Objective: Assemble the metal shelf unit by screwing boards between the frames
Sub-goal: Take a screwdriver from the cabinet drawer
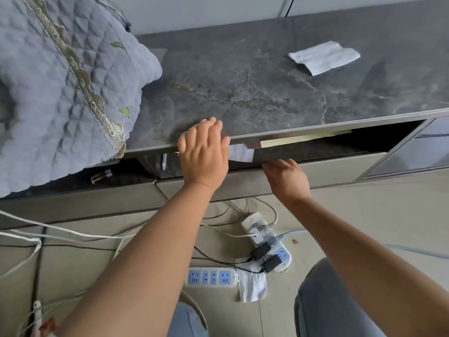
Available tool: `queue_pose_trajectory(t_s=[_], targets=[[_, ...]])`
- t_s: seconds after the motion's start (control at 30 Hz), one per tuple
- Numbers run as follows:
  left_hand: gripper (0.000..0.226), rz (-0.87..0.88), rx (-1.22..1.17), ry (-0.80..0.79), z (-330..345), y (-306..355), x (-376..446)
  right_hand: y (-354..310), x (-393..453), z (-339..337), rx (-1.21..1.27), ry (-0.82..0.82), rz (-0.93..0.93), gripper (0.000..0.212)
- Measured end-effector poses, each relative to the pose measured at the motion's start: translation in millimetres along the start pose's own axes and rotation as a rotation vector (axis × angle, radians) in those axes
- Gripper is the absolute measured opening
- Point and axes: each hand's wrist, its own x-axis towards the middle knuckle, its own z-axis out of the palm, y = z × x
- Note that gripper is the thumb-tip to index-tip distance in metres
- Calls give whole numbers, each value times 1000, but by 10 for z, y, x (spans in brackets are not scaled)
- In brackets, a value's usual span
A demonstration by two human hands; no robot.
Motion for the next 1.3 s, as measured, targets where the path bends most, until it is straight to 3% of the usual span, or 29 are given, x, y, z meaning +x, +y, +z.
queue_pose_trajectory(t_s=[0.1,0.23,0.3,0.37,0.43,0.6,0.7,0.77,0.83,0.97,1.13,1.3], targets=[[33,-31,-63,-74,-114,24,22,-3,-169,-37,10,-28,5,21],[33,-25,-57,-150,-136,33,-16,62,-604,-133,65,18,-110,7],[34,-36,-95,-172,-137,30,-10,129,-779,-189,102,15,-193,17],[37,-43,-149,-193,-148,9,-2,153,-859,-283,100,-30,-255,15],[43,-61,-184,-240,-182,0,8,102,-850,-423,61,-171,-285,11],[50,-90,-132,-315,-280,30,32,-25,-672,-762,45,-835,-121,29],[46,-52,-46,-367,-345,59,53,-28,-473,-819,351,-1073,89,33],[47,-3,87,-494,-378,83,89,57,-311,-681,292,-1018,82,33],[47,-22,187,-601,-364,95,116,232,-200,-479,25,-878,99,36],[48,-32,302,-633,-403,171,119,555,-267,-131,-269,-836,233,44],[48,-49,339,-692,-471,225,133,650,-411,13,-263,-729,208,34],[48,-67,311,-686,-505,251,128,595,-502,-29,-167,-850,146,32]])
